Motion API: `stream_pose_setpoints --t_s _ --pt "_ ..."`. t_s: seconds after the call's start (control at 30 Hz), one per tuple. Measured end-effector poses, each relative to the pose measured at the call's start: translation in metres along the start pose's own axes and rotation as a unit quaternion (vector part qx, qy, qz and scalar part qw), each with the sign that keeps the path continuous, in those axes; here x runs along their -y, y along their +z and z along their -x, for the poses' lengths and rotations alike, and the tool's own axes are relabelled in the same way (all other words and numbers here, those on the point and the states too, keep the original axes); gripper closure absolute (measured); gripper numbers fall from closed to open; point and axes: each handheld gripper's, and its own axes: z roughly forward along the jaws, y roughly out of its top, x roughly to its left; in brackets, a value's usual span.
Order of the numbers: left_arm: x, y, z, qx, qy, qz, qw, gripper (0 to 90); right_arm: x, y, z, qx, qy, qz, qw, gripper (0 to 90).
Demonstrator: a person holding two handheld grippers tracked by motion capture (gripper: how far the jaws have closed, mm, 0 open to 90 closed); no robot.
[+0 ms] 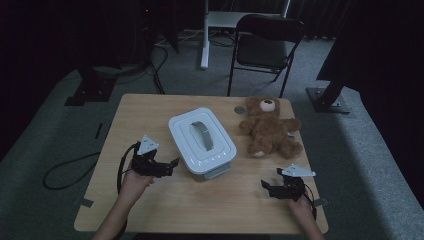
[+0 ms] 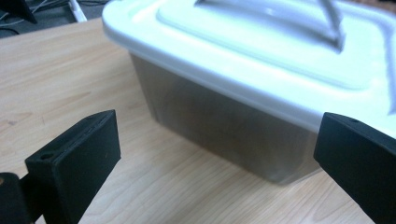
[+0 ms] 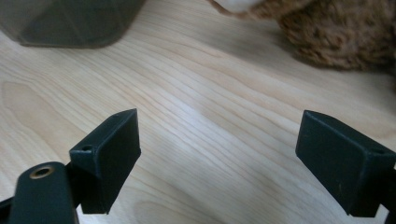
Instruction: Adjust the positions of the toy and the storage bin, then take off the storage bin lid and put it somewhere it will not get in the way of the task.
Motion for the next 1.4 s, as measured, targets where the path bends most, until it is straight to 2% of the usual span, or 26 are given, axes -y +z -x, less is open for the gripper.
stream_pose_setpoints --t_s 0.13,0.23,0.43,0.53,0.63,0.77,1.03,1.1,1.27,1.4 --pt "-0.013 -0.004 0.006 -0.006 0.004 0.0 1.0 1.3 0.007 0.003 0.004 0.023 -0.003 -0.02 0.9995 13.1" --pt "-0.021 -0.003 0.011 -0.004 0.006 0.001 1.0 1.3 0.008 0.001 0.008 0.037 0.007 -0.016 0.9992 13.1" --pt "-0.035 0.0 0.021 -0.001 0.017 0.003 0.9999 1.3 0.008 0.001 0.015 0.055 0.029 -0.033 0.9975 13.6" --pt "-0.042 0.001 0.025 -0.002 0.018 0.005 0.9998 1.3 0.008 0.002 0.015 0.058 0.032 -0.038 0.9971 13.6" --pt "-0.05 0.004 0.026 0.005 0.008 0.003 1.0 1.3 0.008 0.004 0.015 0.063 0.029 -0.053 0.9962 13.6" --pt "-0.056 0.008 0.029 0.007 0.01 -0.002 0.9999 1.3 0.008 0.004 0.014 0.067 0.025 -0.054 0.9959 13.7" --pt "-0.066 0.026 0.038 0.018 0.02 -0.021 0.9994 1.3 0.008 0.005 0.012 0.076 0.018 -0.059 0.9952 13.5" --pt "-0.07 0.03 0.04 0.014 0.023 -0.024 0.9994 1.3 0.008 0.005 0.012 0.077 0.018 -0.059 0.9951 13.5" --pt "-0.079 0.042 0.044 0.016 0.007 -0.027 0.9995 1.3 0.008 0.006 0.012 0.077 0.018 -0.059 0.9951 13.5" --pt "-0.084 0.052 0.045 0.01 0.01 -0.034 0.9993 1.3 0.008 0.006 0.012 0.077 0.018 -0.059 0.9951 13.5"
